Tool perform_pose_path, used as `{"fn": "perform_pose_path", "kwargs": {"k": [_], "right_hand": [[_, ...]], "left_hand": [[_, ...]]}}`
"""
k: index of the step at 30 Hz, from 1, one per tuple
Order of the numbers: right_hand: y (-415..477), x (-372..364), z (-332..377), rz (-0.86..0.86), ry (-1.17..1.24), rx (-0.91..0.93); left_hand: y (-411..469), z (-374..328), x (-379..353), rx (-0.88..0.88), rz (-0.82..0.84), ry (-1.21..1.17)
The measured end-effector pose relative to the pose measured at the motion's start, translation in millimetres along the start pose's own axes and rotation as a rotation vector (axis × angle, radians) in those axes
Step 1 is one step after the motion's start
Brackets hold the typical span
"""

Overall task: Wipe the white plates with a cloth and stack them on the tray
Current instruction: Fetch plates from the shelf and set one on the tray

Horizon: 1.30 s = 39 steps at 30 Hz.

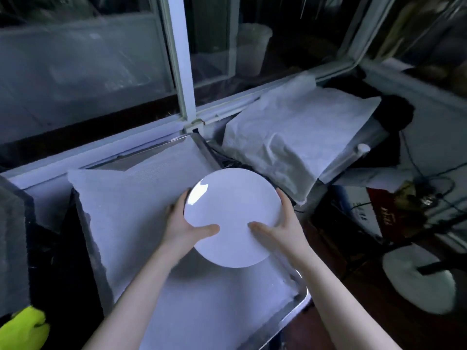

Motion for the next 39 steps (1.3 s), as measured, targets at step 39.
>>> {"fn": "perform_pose_path", "kwargs": {"k": [39], "right_hand": [[-965, 495, -102, -2.332, 0.371, -0.437]], "left_hand": [[-1008, -54, -520, -0.584, 2.25, 0.29]]}}
Point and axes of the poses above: each hand's wrist, its own y-axis towards the middle knuckle, its own x-axis out of the back of the hand, z = x × y, the point moved 1 cm from there along y, towards the middle knuckle, and after that the axes turned 7 degrees about -z, right-handed, at the moved point
